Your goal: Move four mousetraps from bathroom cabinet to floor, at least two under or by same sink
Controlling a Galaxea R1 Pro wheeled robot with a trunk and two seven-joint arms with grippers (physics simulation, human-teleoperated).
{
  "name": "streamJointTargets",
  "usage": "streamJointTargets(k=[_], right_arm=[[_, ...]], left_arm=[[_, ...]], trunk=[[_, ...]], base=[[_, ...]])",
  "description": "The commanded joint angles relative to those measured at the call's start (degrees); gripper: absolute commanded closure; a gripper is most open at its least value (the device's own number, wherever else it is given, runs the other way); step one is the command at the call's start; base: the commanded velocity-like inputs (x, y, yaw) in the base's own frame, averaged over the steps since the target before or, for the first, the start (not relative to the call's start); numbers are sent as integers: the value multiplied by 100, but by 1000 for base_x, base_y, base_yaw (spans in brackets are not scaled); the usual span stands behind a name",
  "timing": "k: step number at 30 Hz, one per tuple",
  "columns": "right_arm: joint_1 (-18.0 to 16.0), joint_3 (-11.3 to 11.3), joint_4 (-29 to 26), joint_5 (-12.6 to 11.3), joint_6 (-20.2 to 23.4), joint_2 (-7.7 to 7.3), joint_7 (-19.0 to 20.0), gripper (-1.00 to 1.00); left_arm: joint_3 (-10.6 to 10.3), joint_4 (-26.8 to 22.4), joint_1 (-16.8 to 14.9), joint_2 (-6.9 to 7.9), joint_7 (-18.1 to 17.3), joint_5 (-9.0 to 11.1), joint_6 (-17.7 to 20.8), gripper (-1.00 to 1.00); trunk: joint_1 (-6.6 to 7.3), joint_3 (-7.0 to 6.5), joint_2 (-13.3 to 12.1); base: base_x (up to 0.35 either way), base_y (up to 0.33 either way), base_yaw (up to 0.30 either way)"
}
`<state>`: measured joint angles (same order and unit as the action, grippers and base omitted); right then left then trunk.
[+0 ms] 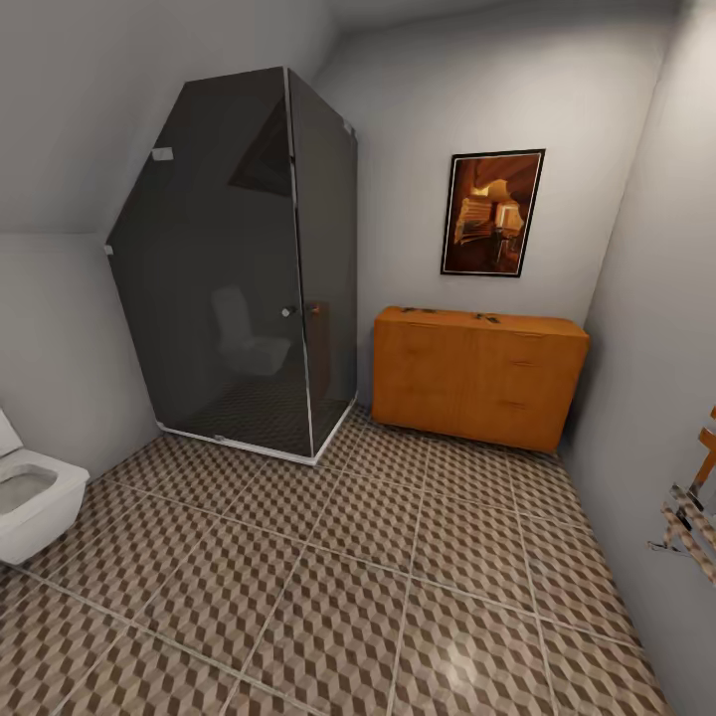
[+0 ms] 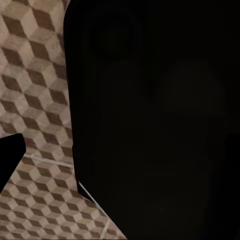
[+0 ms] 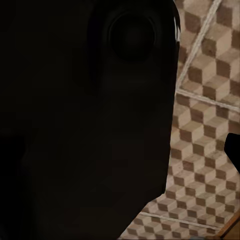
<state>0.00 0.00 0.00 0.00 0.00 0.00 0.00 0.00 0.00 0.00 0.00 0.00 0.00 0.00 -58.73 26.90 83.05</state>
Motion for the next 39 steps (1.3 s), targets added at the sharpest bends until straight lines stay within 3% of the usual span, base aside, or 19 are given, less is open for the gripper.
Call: streamJointTargets(k=[1, 15, 39], right_arm=[[-9, 33, 9, 33, -33, 9, -9, -100], [-9, 20, 9, 44, -35, 10, -9, -100], [-9, -33, 9, -6, -72, 17, -9, -100]], left_arm=[[33, -33, -8, -33, -9, 33, -33, -100], [64, -279, -8, -63, -9, 41, -72, -100], [53, -340, -8, -67, -9, 39, -70, -100]], trunk=[[0, 3, 3], [0, 3, 3], [0, 3, 3]], base=[[0, 0, 0], [39, 0, 0], [297, 0, -4]])
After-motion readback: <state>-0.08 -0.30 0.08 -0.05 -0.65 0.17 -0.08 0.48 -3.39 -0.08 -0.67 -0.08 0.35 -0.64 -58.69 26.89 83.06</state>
